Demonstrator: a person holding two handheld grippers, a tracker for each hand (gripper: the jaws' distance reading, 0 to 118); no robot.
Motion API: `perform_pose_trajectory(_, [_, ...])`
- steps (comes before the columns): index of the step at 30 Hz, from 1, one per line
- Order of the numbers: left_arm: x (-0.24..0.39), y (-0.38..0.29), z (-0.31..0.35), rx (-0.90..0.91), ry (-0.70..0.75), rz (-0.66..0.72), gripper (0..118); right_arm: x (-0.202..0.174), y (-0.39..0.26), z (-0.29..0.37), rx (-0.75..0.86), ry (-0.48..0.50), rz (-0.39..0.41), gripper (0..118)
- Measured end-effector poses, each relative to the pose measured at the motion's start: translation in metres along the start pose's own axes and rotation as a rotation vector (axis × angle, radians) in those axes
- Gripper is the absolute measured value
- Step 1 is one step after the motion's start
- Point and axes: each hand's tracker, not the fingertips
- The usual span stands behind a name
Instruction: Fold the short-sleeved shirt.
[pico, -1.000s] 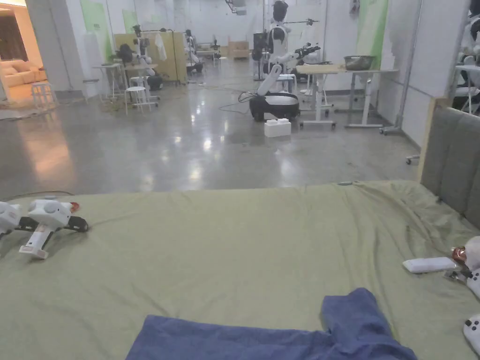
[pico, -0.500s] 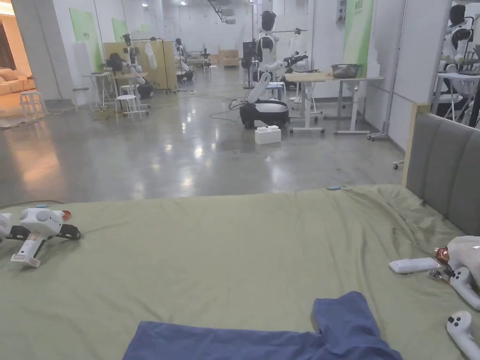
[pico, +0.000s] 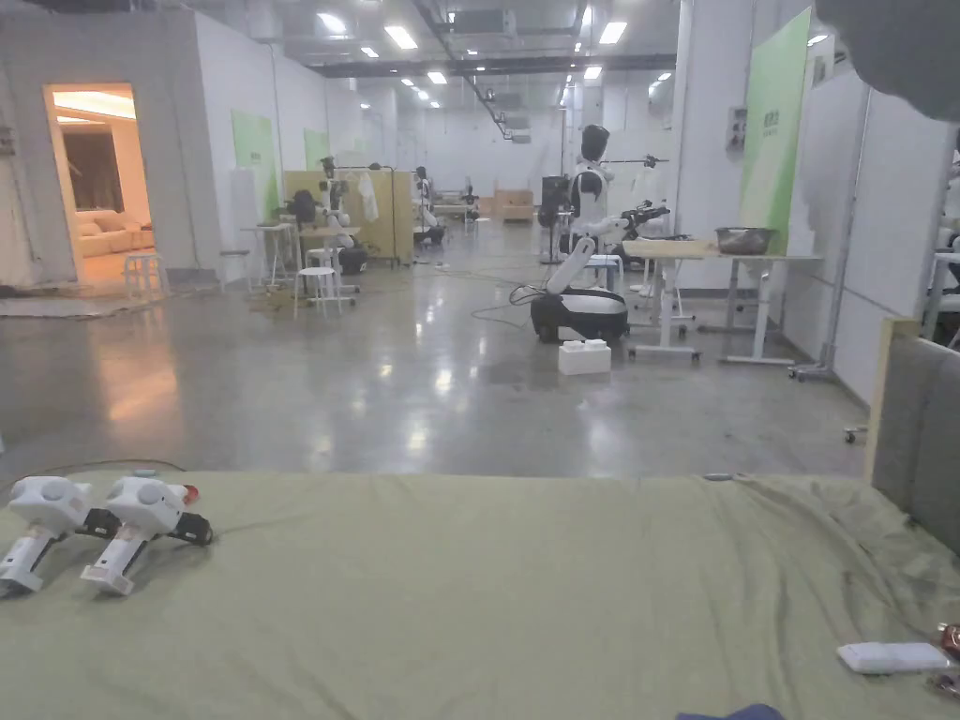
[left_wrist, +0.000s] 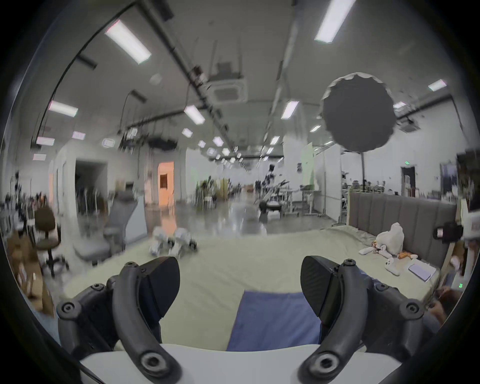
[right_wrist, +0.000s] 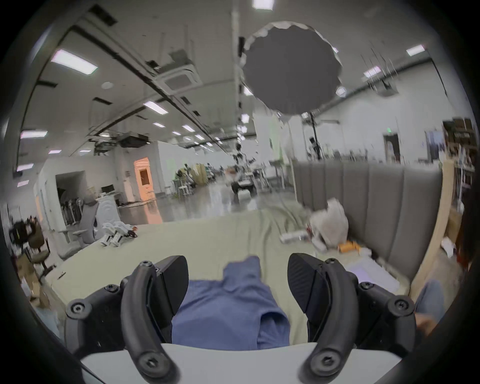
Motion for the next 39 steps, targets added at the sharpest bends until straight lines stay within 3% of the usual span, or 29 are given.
perform_pose_trajectory(3, [0.019,0.012,0.005,0.042,0.006,-0.046,96,-0.017,0.014,0.007,0.047,0.016,0.068,70])
perform_pose_trajectory(4, [0.027,0.012,0.004,0.041,0.052,-0.064,92,-0.021,0.016,0.007,0.069,0.021,0.091,58])
perform_pose_trajectory(5, [0.032,0.010,0.005,0.039,0.057,-0.076,82,-0.025,0.016,0.009,0.086,0.022,0.100,45])
perform_pose_trajectory(6, [0.036,0.011,0.006,0.044,0.035,-0.071,67,-0.028,0.015,0.009,0.084,0.024,0.100,33])
perform_pose_trajectory(7, [0.039,0.011,0.006,0.037,0.025,-0.060,46,-0.031,0.015,0.009,0.084,0.026,0.097,11])
perform_pose_trajectory(8, [0.041,0.010,0.006,0.029,0.018,-0.047,35,-0.033,0.015,0.007,0.081,0.029,0.100,0])
perform_pose_trajectory(10, [0.040,0.006,0.006,0.017,0.004,-0.033,17,-0.036,0.012,0.007,0.066,0.054,0.123,0])
perform_pose_trajectory(11, [0.040,0.006,0.006,0.005,0.001,-0.034,1,-0.038,0.011,0.006,0.050,0.063,0.138,0])
perform_pose_trajectory(12, [0.041,0.005,0.005,-0.014,0.004,-0.035,0,-0.040,0.010,0.006,0.050,0.053,0.147,0])
perform_pose_trajectory(15, [0.035,0.001,0.003,-0.041,0.000,-0.012,0,-0.041,0.010,0.005,0.047,0.057,0.159,0])
perform_pose_trajectory(24, [0.033,-0.007,-0.010,-0.071,-0.044,-0.007,0,-0.036,0.008,-0.011,0.021,0.079,0.092,0])
perform_pose_trajectory(28, [0.021,-0.025,-0.038,-0.100,-0.062,0.070,0,-0.030,-0.002,-0.022,-0.040,0.115,0.064,0])
perform_pose_trajectory(30, [0.013,-0.034,-0.065,-0.189,-0.111,0.116,8,-0.026,-0.008,-0.027,-0.091,0.122,0.011,0])
perform_pose_trajectory(34, [0.009,-0.069,-0.133,-0.333,-0.166,0.085,62,-0.018,-0.025,-0.037,-0.146,0.084,0.005,0])
perform_pose_trajectory(35, [0.009,-0.079,-0.155,-0.370,-0.167,0.073,69,-0.016,-0.029,-0.040,-0.166,0.077,-0.001,0])
perform_pose_trajectory(39, [0.006,-0.136,-0.264,-0.583,-0.213,0.134,78,-0.009,-0.044,-0.051,-0.229,0.089,-0.021,0])
